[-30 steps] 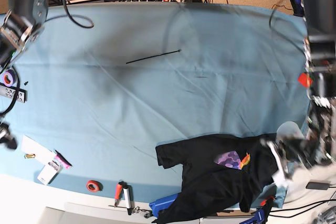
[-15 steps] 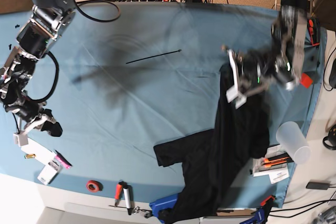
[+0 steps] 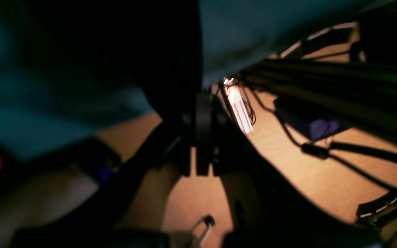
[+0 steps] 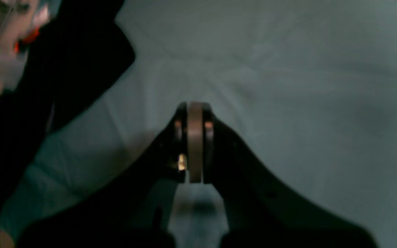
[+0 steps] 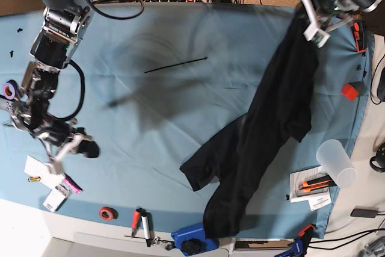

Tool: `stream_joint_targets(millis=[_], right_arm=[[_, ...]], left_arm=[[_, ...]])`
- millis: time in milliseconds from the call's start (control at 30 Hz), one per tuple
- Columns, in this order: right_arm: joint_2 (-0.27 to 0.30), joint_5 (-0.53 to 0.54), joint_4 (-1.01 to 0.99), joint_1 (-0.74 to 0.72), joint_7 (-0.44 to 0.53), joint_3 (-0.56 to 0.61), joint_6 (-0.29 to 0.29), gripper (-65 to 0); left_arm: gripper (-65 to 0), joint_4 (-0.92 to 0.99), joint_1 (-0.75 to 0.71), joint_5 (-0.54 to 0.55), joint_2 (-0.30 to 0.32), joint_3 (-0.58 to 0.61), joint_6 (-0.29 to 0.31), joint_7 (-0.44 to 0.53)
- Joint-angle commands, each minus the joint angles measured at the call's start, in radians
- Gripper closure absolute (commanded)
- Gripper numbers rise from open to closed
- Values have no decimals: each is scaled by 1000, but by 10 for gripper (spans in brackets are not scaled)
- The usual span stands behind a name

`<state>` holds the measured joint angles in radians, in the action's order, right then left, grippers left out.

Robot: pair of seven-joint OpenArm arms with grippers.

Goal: Layout the t-shirt on the table in an organized manner, then fold the t-shirt properly
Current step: 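Grasp the shirt with the left gripper and pull it upward along the table, then grasp the shirt body with the right gripper and tug it outward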

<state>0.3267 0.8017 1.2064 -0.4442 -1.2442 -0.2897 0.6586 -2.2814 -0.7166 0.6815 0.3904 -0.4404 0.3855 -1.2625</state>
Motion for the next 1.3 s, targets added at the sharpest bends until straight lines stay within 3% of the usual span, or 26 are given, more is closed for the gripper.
stream_joint_targets(millis=[0, 67, 167, 233, 367, 500, 700, 933, 1100, 1267], right_arm=[[14, 24, 16, -30, 22, 34, 8, 0], [14, 24, 16, -30, 22, 113, 21, -4], [4, 28, 17, -39, 26, 233, 40, -150], [-26, 33, 16, -51, 60, 303, 40, -203], [-155, 22, 16, -75, 133, 394, 40, -203], [-305, -125, 14, -101, 162, 489, 35, -203], [-432, -349, -40, -98, 276, 602, -124, -202], [-469, -373, -200, -90, 362, 631, -127, -202], [-469, -336, -220, -82, 373, 631, -37, -202], [-469, -320, -220, -82, 389, 631, -36, -196]], left_arm=[[0, -15, -15, 10, 8, -19, 1, 7], [0, -15, -18, 10, 9, -40, 1, 7], [0, -15, -18, 10, 8, -60, 1, 7], [0, -15, -18, 10, 8, -62, 1, 7], [0, -15, -17, 10, 8, -61, 1, 15], [0, -15, -17, 10, -9, -61, 0, 15], [0, -15, -16, 10, -25, -61, 1, 15], [0, -15, -12, 9, -25, -61, 1, 31], [0, -15, -11, 10, -25, -61, 1, 33], [0, -15, -11, 10, -25, -61, 1, 33]])
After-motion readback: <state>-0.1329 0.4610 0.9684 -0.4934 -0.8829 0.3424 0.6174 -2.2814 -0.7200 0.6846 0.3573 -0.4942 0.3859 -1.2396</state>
